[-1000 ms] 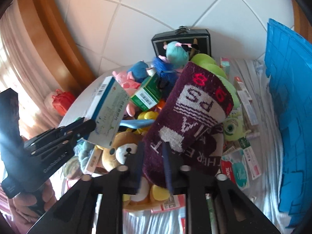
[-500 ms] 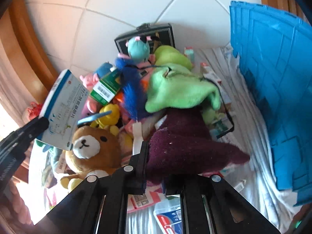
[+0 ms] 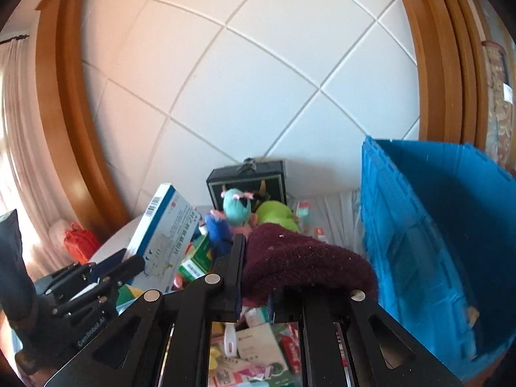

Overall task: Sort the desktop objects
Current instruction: 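Lift the white box and maroon hat and carry both into the blue crate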

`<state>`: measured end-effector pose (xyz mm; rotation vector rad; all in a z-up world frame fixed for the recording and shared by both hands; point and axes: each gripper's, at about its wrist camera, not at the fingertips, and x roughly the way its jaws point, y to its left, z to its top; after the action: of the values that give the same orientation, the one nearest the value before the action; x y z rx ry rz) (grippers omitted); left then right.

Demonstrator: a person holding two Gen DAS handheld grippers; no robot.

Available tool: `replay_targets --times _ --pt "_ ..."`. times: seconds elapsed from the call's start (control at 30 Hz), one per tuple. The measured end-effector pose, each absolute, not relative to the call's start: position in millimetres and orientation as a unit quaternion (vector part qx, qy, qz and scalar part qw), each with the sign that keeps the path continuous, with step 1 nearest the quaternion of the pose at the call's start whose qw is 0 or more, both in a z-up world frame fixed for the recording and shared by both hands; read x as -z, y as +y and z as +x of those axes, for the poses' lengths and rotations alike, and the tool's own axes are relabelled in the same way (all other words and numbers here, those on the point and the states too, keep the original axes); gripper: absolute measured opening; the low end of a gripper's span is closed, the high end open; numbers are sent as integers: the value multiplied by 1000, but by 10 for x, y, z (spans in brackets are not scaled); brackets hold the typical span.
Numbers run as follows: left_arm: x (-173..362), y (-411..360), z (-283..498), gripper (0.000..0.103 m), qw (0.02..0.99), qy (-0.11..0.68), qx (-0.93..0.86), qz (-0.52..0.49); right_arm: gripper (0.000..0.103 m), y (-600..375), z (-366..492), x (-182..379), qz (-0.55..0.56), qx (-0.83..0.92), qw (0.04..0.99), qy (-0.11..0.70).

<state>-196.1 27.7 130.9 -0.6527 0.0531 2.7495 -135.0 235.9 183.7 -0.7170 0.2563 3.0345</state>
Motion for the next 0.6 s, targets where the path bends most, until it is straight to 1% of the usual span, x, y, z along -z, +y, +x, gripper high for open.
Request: replay_targets --times 0.17,0.37,0.5,0.6 --pt "-1543 917 -1956 17 183 12 -960 -210 10 2861 -1122 -2324 -181 -981 12 73" --pt "-1928 2026 -2084 17 222 7 -957 -186 10 3830 -926 -2851 -144 -987 45 50" --pt "-2151 2876 -2221 17 250 6 -949 -192 10 4582 -991 -3037 -160 -984 70 21" --pt "-2157 3474 -2436 17 267 10 -936 -228 10 5112 -1153 -2989 -206 -975 81 8"
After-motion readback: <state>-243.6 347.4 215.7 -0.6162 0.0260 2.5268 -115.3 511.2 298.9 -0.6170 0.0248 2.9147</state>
